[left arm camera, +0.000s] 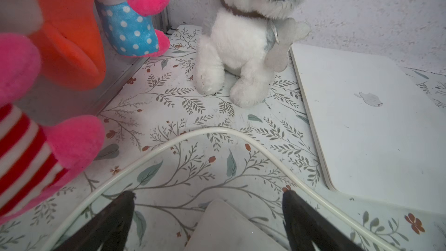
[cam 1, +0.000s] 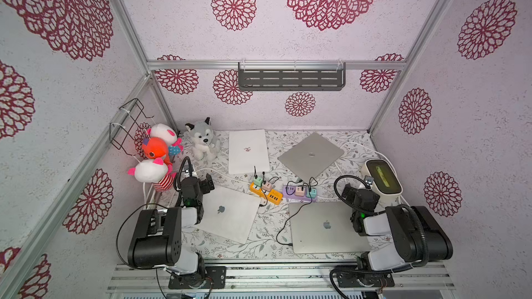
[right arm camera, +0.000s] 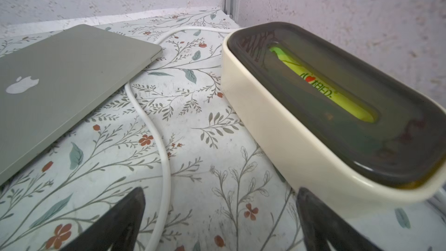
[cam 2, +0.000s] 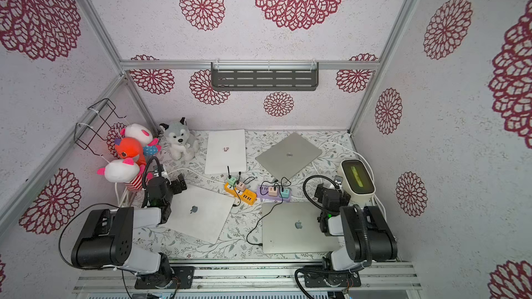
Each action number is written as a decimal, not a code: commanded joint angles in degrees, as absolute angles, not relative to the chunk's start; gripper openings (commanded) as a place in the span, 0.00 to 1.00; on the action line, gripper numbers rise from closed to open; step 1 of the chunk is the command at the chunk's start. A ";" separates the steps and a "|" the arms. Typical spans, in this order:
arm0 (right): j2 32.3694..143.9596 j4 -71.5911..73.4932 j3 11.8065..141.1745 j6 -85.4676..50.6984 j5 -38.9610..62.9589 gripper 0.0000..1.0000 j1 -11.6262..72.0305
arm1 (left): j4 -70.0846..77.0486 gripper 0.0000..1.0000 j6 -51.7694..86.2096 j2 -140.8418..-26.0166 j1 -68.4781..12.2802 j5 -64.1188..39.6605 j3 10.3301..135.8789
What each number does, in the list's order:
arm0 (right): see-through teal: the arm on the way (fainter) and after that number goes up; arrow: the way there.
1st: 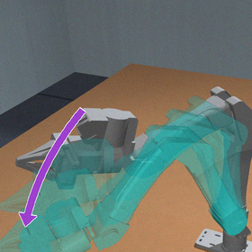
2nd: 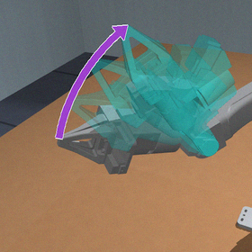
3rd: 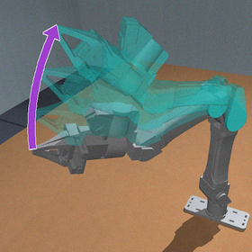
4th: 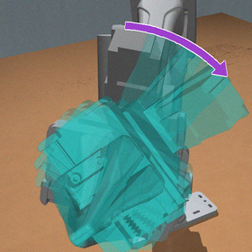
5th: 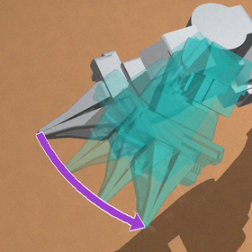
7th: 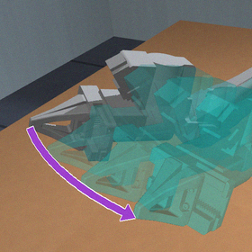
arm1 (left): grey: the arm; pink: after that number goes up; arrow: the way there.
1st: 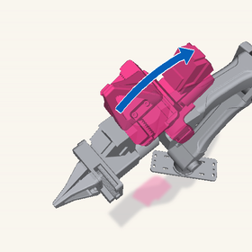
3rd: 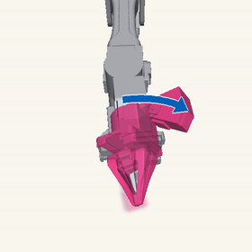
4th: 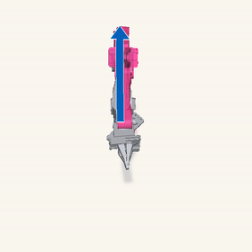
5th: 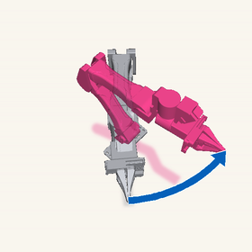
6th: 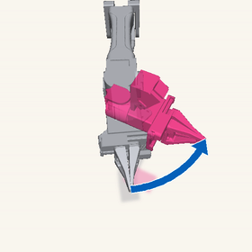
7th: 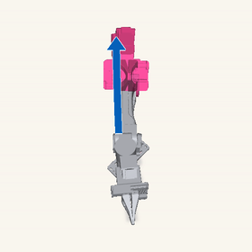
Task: Unplug the laptop charger
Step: Remove the charging cable from the laptop.
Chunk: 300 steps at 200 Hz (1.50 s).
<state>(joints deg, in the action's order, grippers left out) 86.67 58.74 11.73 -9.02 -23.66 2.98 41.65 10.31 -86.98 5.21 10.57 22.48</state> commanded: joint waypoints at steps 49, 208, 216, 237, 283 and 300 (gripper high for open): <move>88.15 70.13 13.97 -2.56 -22.59 0.99 3.60 | 50.17 0.98 6.94 -88.95 6.07 12.13 24.13; 87.98 70.33 13.82 -2.59 -22.46 0.99 3.55 | 49.90 0.98 6.94 -88.77 6.24 11.61 24.29; 87.74 70.60 13.54 -2.23 -21.57 0.99 3.60 | 49.87 0.98 6.95 -88.77 6.24 11.61 24.30; 84.28 67.42 13.77 -1.82 -20.64 0.99 3.68 | 49.87 0.98 6.53 -88.27 6.08 11.33 24.28; 70.45 48.73 16.79 -5.87 -22.27 0.99 3.69 | 30.94 0.98 7.47 -82.09 5.80 14.40 32.21; 64.70 39.65 18.62 -9.61 -23.21 0.99 3.74 | 23.25 0.98 7.24 -80.50 5.71 14.21 35.61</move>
